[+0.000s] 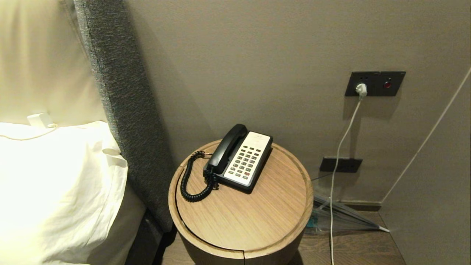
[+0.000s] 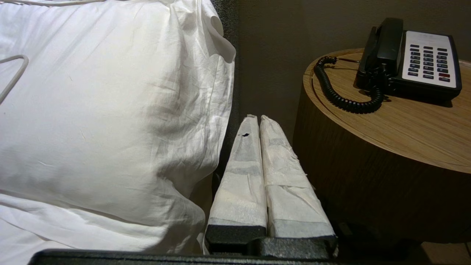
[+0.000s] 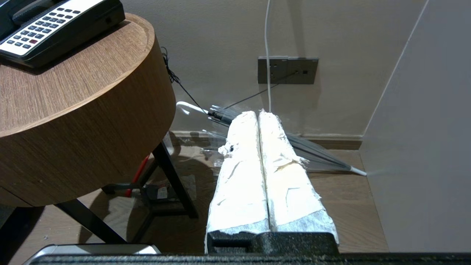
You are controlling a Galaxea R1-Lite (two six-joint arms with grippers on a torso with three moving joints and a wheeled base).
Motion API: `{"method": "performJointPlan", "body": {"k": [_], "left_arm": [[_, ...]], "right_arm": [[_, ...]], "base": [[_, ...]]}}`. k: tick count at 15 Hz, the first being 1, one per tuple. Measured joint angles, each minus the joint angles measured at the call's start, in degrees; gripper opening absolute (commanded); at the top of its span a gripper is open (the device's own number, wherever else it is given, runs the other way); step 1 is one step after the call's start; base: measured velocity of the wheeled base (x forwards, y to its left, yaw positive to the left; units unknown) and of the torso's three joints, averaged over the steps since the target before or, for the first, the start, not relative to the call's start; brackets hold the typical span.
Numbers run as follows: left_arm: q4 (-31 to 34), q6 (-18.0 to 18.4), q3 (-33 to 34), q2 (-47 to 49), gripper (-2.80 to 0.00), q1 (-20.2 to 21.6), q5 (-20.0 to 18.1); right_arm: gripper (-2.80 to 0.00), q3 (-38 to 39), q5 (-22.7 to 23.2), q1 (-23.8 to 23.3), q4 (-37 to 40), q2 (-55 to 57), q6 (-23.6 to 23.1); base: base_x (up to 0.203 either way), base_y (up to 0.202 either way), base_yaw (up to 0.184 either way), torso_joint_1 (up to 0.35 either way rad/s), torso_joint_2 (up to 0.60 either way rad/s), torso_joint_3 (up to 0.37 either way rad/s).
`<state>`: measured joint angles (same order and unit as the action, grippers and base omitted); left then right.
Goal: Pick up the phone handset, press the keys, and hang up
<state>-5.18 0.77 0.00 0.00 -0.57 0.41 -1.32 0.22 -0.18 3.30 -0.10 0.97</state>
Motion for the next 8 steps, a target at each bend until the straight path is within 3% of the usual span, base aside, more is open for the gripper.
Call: {"method": "performJointPlan", "body": {"k": [8], "left_arm": [[0.0,-0.8,0.0,0.0,-2.80,0.1,0.1]], "right_arm": [[-2.80,0.0,0.0,0.0,0.0,0.0,0.0]], "base": [[0.000,0.000,0.000,0.002,0.00,0.075]]}}
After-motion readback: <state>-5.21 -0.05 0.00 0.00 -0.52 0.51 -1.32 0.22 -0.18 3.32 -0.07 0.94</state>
